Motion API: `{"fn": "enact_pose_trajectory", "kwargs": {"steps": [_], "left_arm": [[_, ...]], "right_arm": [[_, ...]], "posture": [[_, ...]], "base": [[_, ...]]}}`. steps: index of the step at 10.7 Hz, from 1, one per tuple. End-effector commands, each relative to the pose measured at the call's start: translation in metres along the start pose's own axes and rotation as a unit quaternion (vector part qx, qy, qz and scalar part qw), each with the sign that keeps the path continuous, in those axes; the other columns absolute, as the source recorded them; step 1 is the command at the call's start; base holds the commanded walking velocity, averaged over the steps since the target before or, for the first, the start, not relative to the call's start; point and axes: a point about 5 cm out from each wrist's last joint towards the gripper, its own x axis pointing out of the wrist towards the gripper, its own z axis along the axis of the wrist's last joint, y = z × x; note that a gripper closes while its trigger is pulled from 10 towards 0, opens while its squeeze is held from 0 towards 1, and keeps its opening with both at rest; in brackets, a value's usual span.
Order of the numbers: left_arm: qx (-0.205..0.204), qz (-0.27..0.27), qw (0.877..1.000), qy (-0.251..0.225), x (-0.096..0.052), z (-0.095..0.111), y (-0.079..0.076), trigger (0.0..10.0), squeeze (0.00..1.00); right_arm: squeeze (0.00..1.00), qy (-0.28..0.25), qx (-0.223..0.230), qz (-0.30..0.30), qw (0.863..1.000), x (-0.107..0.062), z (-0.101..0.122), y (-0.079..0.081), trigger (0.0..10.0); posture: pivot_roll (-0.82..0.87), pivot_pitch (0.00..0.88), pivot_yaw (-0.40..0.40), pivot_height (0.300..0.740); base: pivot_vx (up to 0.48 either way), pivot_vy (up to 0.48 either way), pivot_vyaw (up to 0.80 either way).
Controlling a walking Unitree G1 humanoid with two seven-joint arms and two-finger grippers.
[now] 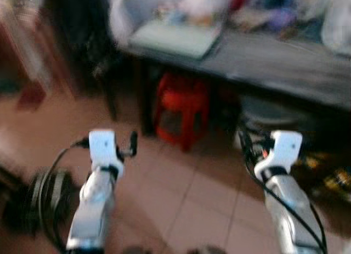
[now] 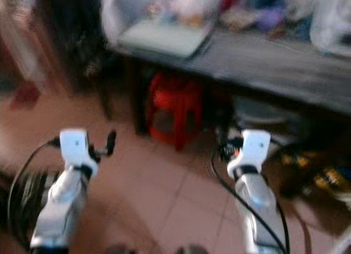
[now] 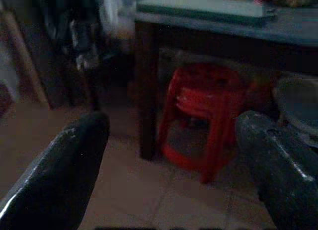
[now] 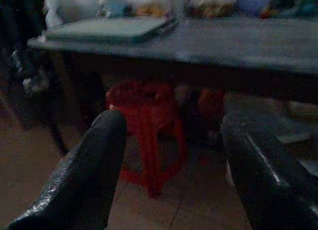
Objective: Setting the table
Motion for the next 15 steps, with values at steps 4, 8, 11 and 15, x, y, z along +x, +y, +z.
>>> {"fn": "enact_pose_trajectory", "kwargs": {"steps": [4, 8, 11, 15], "left_arm": [[-0.012, -0.022, 0.999, -0.025, -0.005, 0.009, -0.005, 10.0, 0.0], [-0.017, -0.028, 0.999, -0.025, -0.004, 0.013, -0.003, 10.0, 0.0], [-0.018, -0.041, 0.999, -0.03, 0.002, 0.016, -0.011, 10.0, 0.0], [-0.014, -0.046, 0.998, -0.037, 0.004, 0.021, -0.015, 10.0, 0.0]], "right_arm": [[0.0, -0.016, 0.003, 0.016, 1.0, 0.002, 0.007, 0.008, 10.0], [0.0, -0.021, 0.001, 0.015, 1.0, 0.003, 0.011, 0.007, 10.0], [0.0, -0.016, -0.009, 0.002, 1.0, 0.0, 0.011, 0.0, 10.0], [0.0, -0.017, -0.024, -0.018, 0.999, 0.005, 0.012, -0.008, 10.0]], "posture": [[-0.04, 0.058, 0.019, 0.74], [-0.04, 0.064, 0.023, 0.74], [-0.06, 0.048, 0.016, 0.74], [-0.05, 0.037, 0.029, 0.74]], "base": [[0.0, 0.0, -0.58], [0.0, -0.109, 0.0], [0.0, -0.446, 0.0], [0.0, -0.48, 0.0]]}}
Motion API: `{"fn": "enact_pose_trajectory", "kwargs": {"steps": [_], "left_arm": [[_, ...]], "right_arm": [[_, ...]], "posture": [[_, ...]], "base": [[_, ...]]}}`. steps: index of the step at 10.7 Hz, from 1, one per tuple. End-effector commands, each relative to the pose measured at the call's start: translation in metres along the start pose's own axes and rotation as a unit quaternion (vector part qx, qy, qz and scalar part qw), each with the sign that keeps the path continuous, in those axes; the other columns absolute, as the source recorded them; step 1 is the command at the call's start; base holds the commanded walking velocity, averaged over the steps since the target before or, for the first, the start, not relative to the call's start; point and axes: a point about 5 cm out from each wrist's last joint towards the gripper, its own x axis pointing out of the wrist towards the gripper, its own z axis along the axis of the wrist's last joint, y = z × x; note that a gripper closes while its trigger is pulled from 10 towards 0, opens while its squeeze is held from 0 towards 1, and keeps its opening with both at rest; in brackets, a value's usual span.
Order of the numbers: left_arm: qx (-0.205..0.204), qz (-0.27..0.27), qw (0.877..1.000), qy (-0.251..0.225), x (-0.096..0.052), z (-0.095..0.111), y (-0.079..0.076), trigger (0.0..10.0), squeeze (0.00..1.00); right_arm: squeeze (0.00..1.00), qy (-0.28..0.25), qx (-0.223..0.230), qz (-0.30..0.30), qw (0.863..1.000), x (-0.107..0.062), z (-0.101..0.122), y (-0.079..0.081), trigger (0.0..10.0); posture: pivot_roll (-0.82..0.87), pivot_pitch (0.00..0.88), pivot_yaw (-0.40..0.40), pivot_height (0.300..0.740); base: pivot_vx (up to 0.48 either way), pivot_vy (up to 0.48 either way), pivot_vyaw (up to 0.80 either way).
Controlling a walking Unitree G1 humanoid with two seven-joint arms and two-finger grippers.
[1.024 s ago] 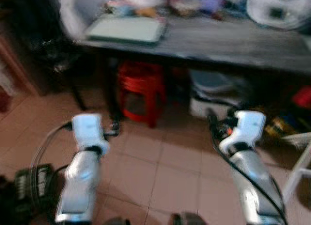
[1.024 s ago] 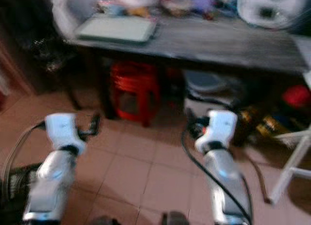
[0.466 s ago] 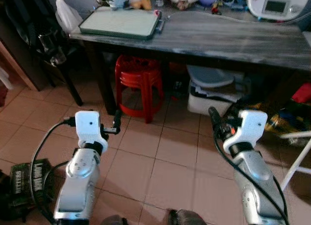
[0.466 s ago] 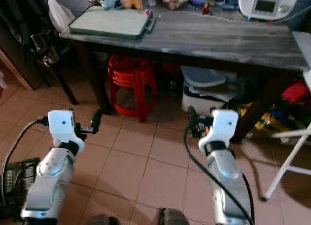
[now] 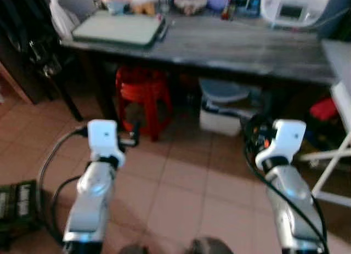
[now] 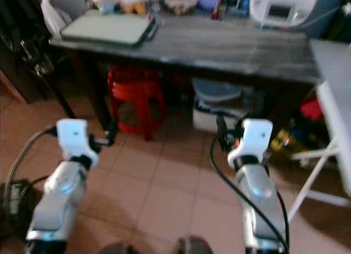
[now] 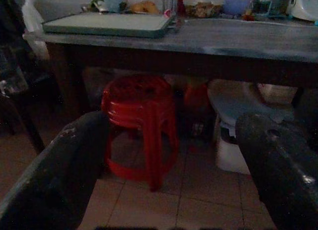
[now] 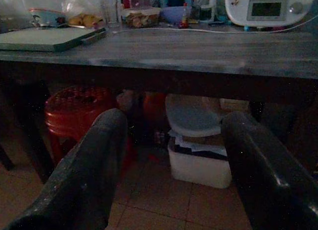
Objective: Setting the table
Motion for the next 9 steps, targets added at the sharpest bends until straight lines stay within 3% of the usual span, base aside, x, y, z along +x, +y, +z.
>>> {"fn": "enact_pose_trajectory", "kwargs": {"steps": [1, 2, 5, 7, 9], "left_arm": [[0.002, -0.009, 1.0, 0.0, -0.002, 0.002, -0.004, 10.0, 0.0], [0.003, -0.009, 1.0, 0.005, -0.008, -0.001, -0.001, 10.0, 0.0], [0.004, -0.011, 1.0, 0.014, -0.016, -0.002, 0.0, 10.0, 0.0], [0.006, -0.011, 1.0, 0.012, -0.02, 0.0, -0.004, 10.0, 0.0], [-0.002, -0.035, 0.999, 0.014, -0.023, 0.002, -0.014, 10.0, 0.0]], "right_arm": [[0.0, 0.014, 0.001, -0.01, 1.0, -0.003, -0.006, -0.003, 10.0], [0.0, 0.027, 0.031, -0.006, 0.999, -0.006, -0.01, 0.002, 10.0], [0.0, 0.03, 0.022, 0.014, 0.999, -0.006, -0.011, 0.011, 10.0], [0.0, 0.003, -0.011, 0.026, 1.0, 0.006, 0.006, 0.009, 10.0], [0.0, -0.001, -0.012, 0.043, 0.999, 0.005, 0.006, 0.014, 10.0]], "posture": [[-0.04, 0.046, 0.027, 0.74], [-0.03, 0.051, 0.032, 0.74], [-0.01, 0.079, 0.003, 0.74], [0.0, 0.085, -0.013, 0.74], [0.0, 0.096, -0.009, 0.74]], "base": [[0.0, -0.48, 0.0], [0.0, -0.48, 0.0], [0.0, -0.48, -0.8], [0.0, -0.469, 0.0], [0.15, -0.407, 0.0]]}}
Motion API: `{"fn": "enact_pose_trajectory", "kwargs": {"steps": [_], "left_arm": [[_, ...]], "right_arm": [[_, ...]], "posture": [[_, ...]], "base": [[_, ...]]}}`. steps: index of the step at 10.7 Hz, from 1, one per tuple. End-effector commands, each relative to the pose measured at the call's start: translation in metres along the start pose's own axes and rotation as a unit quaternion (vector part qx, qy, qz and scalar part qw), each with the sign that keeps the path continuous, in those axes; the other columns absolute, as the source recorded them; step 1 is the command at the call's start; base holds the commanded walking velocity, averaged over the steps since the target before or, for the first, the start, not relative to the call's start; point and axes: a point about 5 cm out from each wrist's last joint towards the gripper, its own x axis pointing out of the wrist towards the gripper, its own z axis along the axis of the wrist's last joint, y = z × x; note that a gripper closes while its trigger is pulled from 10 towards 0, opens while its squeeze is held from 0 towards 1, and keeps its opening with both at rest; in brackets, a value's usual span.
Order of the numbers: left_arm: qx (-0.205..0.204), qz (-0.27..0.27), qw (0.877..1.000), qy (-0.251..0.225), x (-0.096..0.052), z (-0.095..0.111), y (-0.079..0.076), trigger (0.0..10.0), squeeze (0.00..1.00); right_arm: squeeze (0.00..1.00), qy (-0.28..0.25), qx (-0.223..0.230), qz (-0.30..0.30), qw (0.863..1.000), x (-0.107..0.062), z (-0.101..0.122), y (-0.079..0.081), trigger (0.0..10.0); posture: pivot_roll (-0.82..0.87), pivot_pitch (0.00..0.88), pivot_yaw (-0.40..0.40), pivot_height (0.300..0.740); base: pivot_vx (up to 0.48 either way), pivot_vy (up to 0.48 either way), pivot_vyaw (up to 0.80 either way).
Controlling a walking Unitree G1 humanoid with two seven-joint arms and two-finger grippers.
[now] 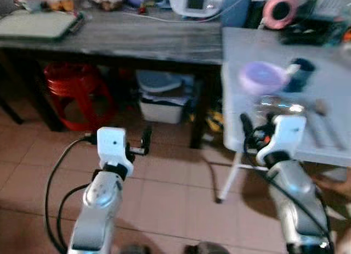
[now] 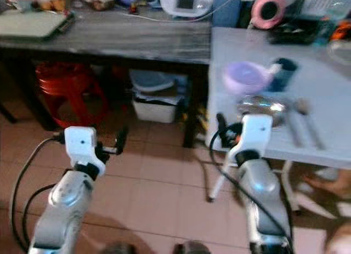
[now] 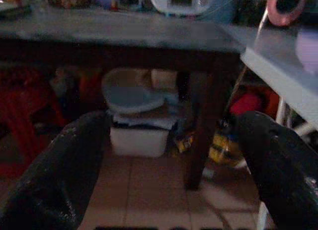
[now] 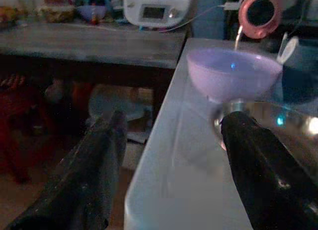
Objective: Setting the table
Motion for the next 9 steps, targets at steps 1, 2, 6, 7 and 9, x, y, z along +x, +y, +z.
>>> {"fn": "enact_pose_trajectory", "kwargs": {"steps": [1, 2, 6, 7, 9], "left_arm": [[0.003, -0.006, 1.0, 0.004, -0.0019, 0.0007, 0.0005, 10.0, 0.0], [0.004, -0.013, 1.0, 0.003, 0.0008, 0.0023, 0.0002, 10.0, 0.0], [-0.014, -0.025, 1.0, -0.004, 0.0026, 0.009, -0.0026, 10.0, 0.0], [-0.013, -0.017, 1.0, 0.001, 0.0008, 0.0074, -0.0013, 10.0, 0.0], [-0.016, -0.015, 1.0, -0.007, 0.0008, 0.0099, -0.0002, 10.0, 0.0]], "right_arm": [[0.0, -0.001, -0.011, 0.006, 1.0, -0.002, 0.0014, 0.0045, 10.0], [0.0, 0.001, -0.004, 0.009, 1.0, -0.002, 0.0004, 0.0057, 10.0], [0.0, 0.01, -0.018, -0.007, 1.0, -0.0007, -0.0033, 0.0125, 10.0], [0.0, 0.014, -0.007, -0.012, 1.0, -0.0015, -0.0039, 0.012, 10.0], [0.0, -0.002, -0.001, -0.003, 1.0, -0.0016, 0.0023, 0.0131, 10.0]], "posture": [[0.0, 0.095, -0.001, 0.74], [-0.01, 0.112, 0.006, 0.74], [0.0, 0.114, 0.018, 0.74], [0.0, 0.115, 0.018, 0.74], [0.0, 0.121, 0.017, 0.74]], "base": [[0.337, -0.337, 0.0], [0.379, -0.292, 0.0], [0.445, 0.0, 0.0], [0.458, 0.0, 0.0], [0.0, 0.0, 0.0]]}}
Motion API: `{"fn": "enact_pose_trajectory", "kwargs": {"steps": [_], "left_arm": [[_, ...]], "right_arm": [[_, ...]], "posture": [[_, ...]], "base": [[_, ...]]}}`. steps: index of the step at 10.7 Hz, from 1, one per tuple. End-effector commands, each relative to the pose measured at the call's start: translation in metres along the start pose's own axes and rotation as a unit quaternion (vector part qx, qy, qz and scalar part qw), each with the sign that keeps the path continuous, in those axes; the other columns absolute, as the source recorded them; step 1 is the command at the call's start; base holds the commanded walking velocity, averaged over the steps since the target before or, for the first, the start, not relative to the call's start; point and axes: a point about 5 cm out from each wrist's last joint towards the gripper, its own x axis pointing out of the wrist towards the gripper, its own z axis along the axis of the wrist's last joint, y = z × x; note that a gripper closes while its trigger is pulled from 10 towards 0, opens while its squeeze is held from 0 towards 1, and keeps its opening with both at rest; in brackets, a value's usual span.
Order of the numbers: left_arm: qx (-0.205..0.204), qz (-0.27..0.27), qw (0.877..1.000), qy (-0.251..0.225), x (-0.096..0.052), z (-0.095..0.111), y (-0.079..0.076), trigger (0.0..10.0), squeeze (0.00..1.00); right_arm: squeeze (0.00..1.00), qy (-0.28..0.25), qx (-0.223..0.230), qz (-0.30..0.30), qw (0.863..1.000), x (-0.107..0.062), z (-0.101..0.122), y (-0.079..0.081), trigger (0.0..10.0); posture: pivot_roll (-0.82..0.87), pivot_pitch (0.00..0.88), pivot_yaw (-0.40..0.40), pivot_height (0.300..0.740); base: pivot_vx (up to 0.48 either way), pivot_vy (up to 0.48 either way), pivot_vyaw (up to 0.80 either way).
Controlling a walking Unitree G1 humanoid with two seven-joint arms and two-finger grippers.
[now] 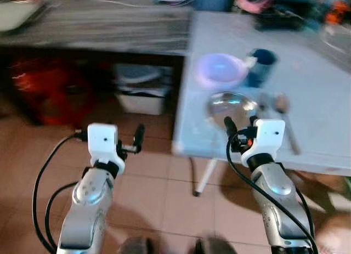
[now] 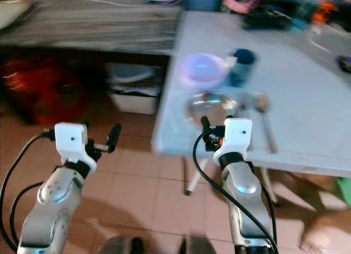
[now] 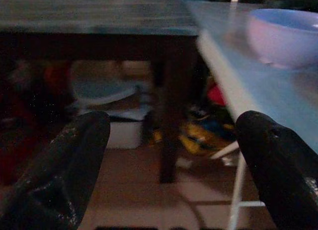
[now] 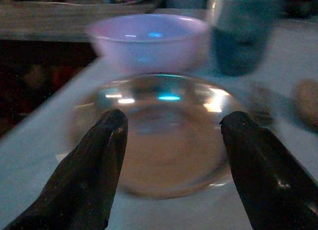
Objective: Setting the table
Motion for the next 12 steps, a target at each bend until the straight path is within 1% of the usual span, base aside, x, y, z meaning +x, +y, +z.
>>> {"fn": "enact_pose_trajectory", "kwargs": {"steps": [1, 3, 4, 5, 7, 9, 12], "left_arm": [[-0.004, -0.006, 1.0, -0.003, -0.001, 0.002, -0.005, 10.0, 0.0], [-0.006, -0.005, 1.0, -0.002, -0.002, 0.001, -0.005, 10.0, 0.0], [-0.006, -0.002, 1.0, -0.004, -0.003, 0.001, -0.005, 10.0, 0.0], [-0.007, 0.007, 1.0, -0.009, -0.004, 0.002, -0.004, 10.0, 0.0], [-0.01, 0.001, 1.0, -0.006, -0.004, 0.003, -0.004, 10.0, 0.0], [-0.003, 0.001, 1.0, 0.001, -0.007, -0.001, -0.004, 10.0, 0.0], [0.008, 0.011, 1.0, 0.0, -0.008, 0.001, -0.001, 10.0, 0.0]], "right_arm": [[0.0, -0.005, -0.005, -0.011, 1.0, -0.003, 0.003, -0.005, 10.0], [0.0, -0.005, -0.008, -0.034, 0.999, -0.006, 0.004, -0.012, 10.0], [0.0, -0.005, -0.008, -0.046, 0.999, -0.006, 0.004, -0.015, 10.0], [0.0, -0.008, -0.008, -0.05, 0.999, -0.006, 0.005, -0.018, 10.0], [0.0, -0.006, -0.015, -0.055, 0.998, -0.003, 0.006, -0.022, 10.0], [0.0, -0.004, -0.011, -0.071, 0.997, 0.003, 0.007, -0.032, 10.0], [0.0, -0.015, 0.008, -0.044, 0.999, 0.014, 0.016, -0.033, 10.0]], "posture": [[0.0, 0.125, 0.016, 0.74], [0.0, 0.135, 0.013, 0.74], [-0.01, 0.141, 0.013, 0.74], [-0.01, 0.145, 0.013, 0.74], [0.0, 0.151, 0.014, 0.74], [0.0, 0.157, 0.019, 0.74], [0.0, 0.162, 0.023, 0.74]], "base": [[0.0, 0.0, 0.0], [0.0, 0.0, 0.0], [0.0, 0.0, -0.8], [0.0, 0.0, 0.0], [0.0, 0.0, 0.0], [0.0, 0.0, 0.0], [0.0, 0.0, 0.0]]}}
